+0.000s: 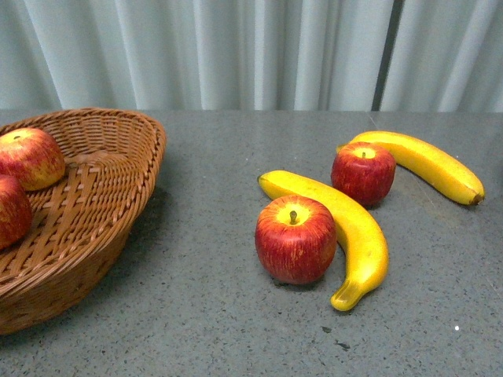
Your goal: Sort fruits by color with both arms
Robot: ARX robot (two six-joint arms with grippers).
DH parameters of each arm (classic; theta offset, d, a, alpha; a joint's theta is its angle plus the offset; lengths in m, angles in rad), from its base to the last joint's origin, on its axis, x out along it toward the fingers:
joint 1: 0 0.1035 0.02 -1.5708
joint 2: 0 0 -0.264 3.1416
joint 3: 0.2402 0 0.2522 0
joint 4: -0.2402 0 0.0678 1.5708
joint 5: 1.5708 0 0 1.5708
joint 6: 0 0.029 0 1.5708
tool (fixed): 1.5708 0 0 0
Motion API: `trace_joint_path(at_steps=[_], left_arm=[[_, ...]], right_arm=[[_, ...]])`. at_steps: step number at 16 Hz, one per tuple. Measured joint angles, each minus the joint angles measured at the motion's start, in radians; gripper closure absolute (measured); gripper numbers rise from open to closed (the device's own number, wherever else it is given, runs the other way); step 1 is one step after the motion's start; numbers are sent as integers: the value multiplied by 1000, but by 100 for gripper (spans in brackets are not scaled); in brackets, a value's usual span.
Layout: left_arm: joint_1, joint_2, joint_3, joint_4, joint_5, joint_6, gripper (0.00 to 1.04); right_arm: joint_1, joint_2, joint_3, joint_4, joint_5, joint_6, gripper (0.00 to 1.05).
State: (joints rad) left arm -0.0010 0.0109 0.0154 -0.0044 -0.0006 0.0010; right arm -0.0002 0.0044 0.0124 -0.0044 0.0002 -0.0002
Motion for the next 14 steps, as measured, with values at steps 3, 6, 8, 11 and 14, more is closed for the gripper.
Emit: trace_joint_path(at_steps=[3,6,8,11,14], left_arm=[[0,0,0,0,0,0,7],[0,0,0,0,0,0,7],[-88,89,66,-186,-189,-61,7],[-212,291,199,-220,-506,-106,7],[-196,627,347,172,-351,-11,7]], right_arm=[[0,0,0,0,0,0,7],[0,0,0,0,0,0,7],[0,0,0,0,2,0,7],[0,0,0,-1,0,0,7],[0,0,0,0,0,0,7]])
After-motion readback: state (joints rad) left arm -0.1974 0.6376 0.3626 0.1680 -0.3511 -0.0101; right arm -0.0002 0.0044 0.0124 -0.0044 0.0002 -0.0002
